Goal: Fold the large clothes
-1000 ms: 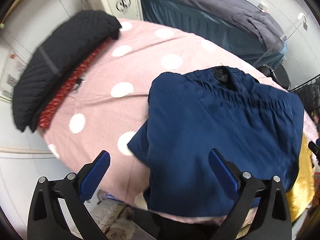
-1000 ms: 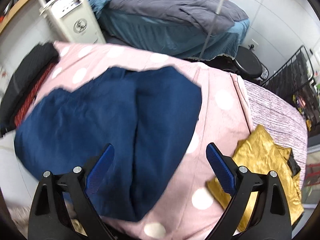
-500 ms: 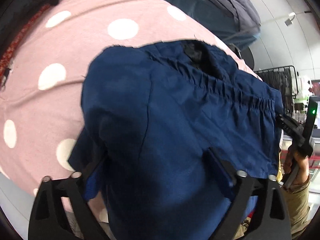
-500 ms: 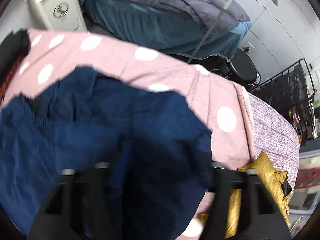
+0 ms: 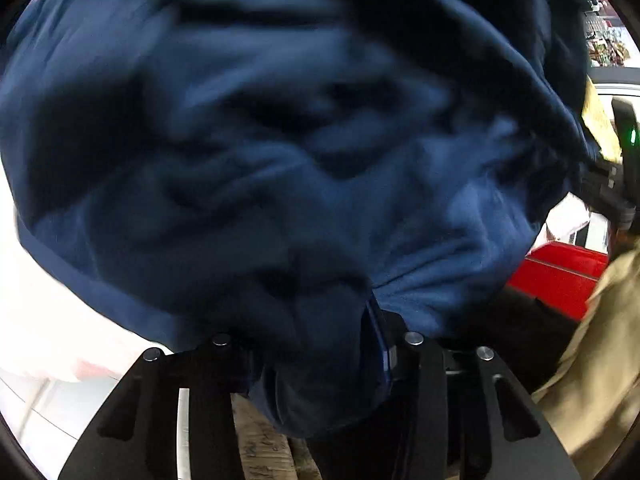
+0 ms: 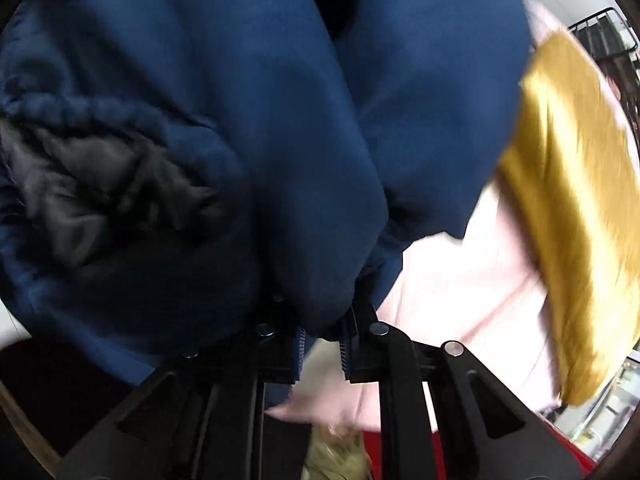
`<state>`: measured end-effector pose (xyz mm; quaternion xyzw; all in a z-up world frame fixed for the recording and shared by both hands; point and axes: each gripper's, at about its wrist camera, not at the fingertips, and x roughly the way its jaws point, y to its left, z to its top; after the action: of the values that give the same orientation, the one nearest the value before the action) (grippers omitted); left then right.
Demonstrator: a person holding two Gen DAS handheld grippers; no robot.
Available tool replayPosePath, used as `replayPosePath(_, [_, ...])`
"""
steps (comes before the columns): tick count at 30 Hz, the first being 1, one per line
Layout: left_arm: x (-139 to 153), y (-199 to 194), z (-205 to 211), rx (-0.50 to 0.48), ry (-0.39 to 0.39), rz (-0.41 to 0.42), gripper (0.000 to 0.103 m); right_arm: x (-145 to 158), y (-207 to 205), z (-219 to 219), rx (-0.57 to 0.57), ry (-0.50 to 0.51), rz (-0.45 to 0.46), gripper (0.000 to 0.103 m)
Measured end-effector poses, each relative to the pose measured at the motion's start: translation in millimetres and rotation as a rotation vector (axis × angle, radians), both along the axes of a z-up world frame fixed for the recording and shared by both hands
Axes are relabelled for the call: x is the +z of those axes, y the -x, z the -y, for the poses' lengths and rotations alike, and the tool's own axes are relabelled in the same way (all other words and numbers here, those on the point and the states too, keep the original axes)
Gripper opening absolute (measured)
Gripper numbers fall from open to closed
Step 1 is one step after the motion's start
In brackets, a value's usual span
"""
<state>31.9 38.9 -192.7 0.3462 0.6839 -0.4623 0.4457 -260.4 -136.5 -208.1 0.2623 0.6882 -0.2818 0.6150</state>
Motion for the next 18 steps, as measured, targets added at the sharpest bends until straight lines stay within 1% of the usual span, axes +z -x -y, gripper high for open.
replayPosePath(1, [-1, -1, -7, 0.011, 0.022, -0.007, 0.049, -4, 10, -9, -0.009, -0.015, -0.009, 0.015])
replayPosePath(2, [-1, -4, -12, 0.026, 0.043, -0.014, 0.053, -3, 13, -14, -0.005, -0.012, -0.008, 0.019])
replayPosePath(4, [3, -15, -19, 0.095, 0.066, -0.04, 0.064, 3, 9, -20, 0.049, 0.029, -0.007, 0.04])
replayPosePath(5, [6, -20, -20, 0.126, 0.073, -0.047, 0.078, 9, 2, -24, 0.107, 0.069, -0.02, 0.063])
replayPosePath(6, [10, -25, -22, 0.156, 0.085, -0.04, 0.087, 14, -5, -26, 0.155, 0.11, -0.038, 0.074])
replayPosePath(8, [32, -40, -27, 0.221, 0.163, -0.004, 0.087, 29, -17, -31, 0.266, 0.204, -0.045, 0.076])
replayPosePath(9, [36, -43, -34, 0.235, 0.19, 0.01, 0.087, 39, -20, -31, 0.305, 0.241, -0.029, 0.076])
replayPosePath(10, [51, -51, -38, 0.267, 0.236, 0.04, 0.087, 51, -22, -26, 0.316, 0.257, 0.003, 0.076])
replayPosePath(12, [78, -65, -48, 0.328, 0.305, 0.076, 0.087, 74, -19, -13, 0.297, 0.255, 0.096, 0.076])
replayPosePath(13, [96, -74, -54, 0.379, 0.354, 0.092, 0.088, 84, -17, -7, 0.285, 0.256, 0.14, 0.077])
replayPosePath(14, [106, -78, -61, 0.417, 0.392, 0.103, 0.092, 102, -14, 4, 0.266, 0.266, 0.212, 0.081])
replayPosePath(15, [117, -92, -64, 0.455, 0.422, 0.109, 0.097, 113, -12, 12, 0.25, 0.276, 0.262, 0.085])
replayPosePath(16, [125, -109, -69, 0.499, 0.445, 0.115, 0.096, 123, -11, 21, 0.233, 0.286, 0.306, 0.087])
replayPosePath(17, [122, -113, -63, 0.528, 0.441, 0.125, 0.096, 135, -11, 36, 0.205, 0.292, 0.376, 0.088])
replayPosePath(18, [128, -128, -60, 0.546, 0.418, 0.132, 0.096, 141, -13, 48, 0.185, 0.29, 0.42, 0.088])
